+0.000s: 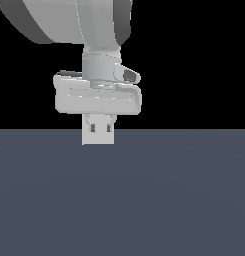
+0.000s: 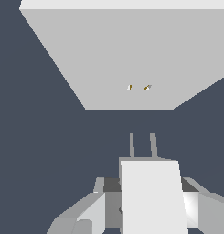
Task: Plug the charger into the wall socket.
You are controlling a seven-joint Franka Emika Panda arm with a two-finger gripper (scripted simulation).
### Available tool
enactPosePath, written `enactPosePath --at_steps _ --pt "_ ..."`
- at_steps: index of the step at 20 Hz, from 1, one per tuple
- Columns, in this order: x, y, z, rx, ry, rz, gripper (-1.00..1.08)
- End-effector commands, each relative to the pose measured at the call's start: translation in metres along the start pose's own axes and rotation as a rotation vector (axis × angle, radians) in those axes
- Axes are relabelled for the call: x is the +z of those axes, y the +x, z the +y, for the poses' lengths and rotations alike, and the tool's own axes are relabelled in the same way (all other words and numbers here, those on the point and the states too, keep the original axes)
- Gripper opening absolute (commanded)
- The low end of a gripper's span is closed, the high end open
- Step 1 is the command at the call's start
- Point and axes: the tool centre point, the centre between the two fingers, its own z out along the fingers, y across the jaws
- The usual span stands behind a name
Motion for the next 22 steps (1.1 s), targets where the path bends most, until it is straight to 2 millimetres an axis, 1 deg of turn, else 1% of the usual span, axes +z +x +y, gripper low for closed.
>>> enactPosePath --at_steps 1,5,9,18,22 --pt "0.0 0.0 0.0 0.001 0.0 0.0 -1.0" --pt "0.0 0.002 0.0 0.001 0.0 0.0 -1.0" --pt "0.002 0.008 0.0 0.001 0.0 0.0 -1.0" --pt "0.01 0.037 0.0 0.0 -0.001 0.0 -1.0" --pt "0.012 0.045 0.0 0.0 -0.001 0.0 -1.0"
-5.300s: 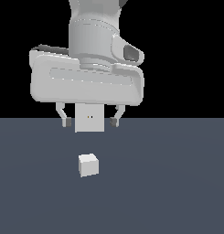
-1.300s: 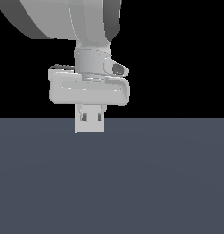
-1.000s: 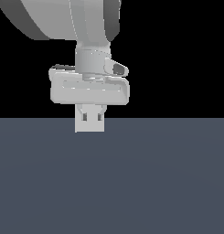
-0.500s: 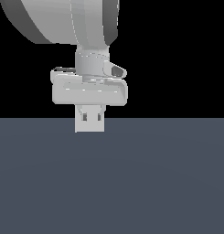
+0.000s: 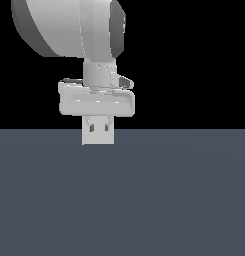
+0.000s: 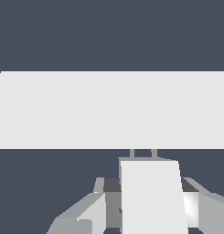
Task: Plug the charger into the wall socket.
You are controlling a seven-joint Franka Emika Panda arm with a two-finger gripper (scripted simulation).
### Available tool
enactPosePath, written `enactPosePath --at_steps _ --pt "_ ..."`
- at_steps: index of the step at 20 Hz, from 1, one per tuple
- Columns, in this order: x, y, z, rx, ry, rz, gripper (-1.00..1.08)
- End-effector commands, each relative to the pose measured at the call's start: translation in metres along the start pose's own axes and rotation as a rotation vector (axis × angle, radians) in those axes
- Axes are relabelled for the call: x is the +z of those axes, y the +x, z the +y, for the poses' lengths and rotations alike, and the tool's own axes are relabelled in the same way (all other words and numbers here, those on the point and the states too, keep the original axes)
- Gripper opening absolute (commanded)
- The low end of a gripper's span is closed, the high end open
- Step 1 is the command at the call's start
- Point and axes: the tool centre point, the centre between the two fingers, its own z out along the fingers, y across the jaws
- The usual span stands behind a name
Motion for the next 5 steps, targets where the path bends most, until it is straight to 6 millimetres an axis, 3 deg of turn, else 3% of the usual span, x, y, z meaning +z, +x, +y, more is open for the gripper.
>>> enactPosePath --at_steps 1,5 --pt "0.001 0.0047 0.0001 0.0 0.0 0.0 -1.0" --pt "0.0016 0.0068 0.0004 0.0 0.0 0.0 -1.0"
